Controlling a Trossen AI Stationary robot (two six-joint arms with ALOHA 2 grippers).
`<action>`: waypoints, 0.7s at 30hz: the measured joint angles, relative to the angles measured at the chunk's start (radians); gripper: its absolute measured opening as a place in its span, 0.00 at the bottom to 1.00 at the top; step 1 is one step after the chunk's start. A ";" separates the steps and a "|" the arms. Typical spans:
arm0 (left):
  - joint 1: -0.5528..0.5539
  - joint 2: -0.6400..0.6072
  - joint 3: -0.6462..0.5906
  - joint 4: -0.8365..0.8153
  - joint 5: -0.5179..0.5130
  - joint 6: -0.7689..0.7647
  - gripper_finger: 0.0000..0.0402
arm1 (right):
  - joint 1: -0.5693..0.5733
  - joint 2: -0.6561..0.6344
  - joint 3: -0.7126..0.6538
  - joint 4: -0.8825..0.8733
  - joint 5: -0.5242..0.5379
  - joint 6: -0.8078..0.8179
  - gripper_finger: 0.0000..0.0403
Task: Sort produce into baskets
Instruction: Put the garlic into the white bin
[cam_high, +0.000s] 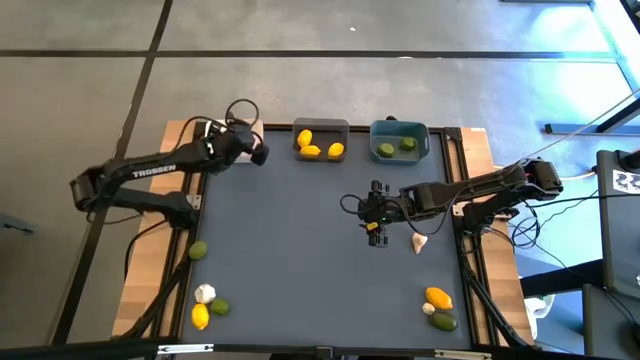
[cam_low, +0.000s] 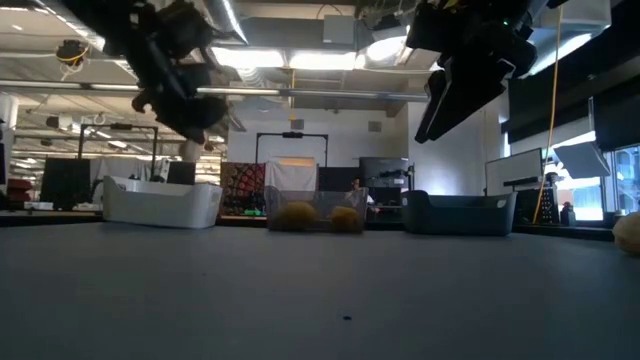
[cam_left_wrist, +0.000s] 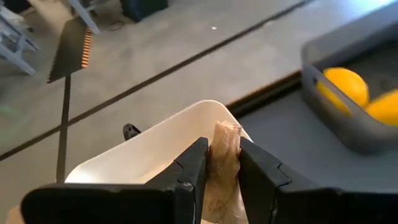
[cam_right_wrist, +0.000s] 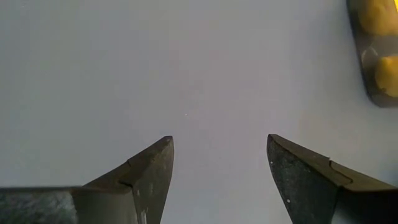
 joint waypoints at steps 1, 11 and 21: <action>0.013 0.000 -0.018 0.038 0.000 0.001 0.18 | 0.000 0.000 0.000 0.000 0.000 -0.002 0.64; 0.130 0.000 -0.190 0.289 0.002 -0.030 0.18 | 0.000 0.000 0.000 0.026 0.001 -0.007 0.64; 0.192 0.000 -0.281 0.330 0.008 -0.057 0.18 | 0.000 0.000 0.000 0.026 0.002 -0.007 0.64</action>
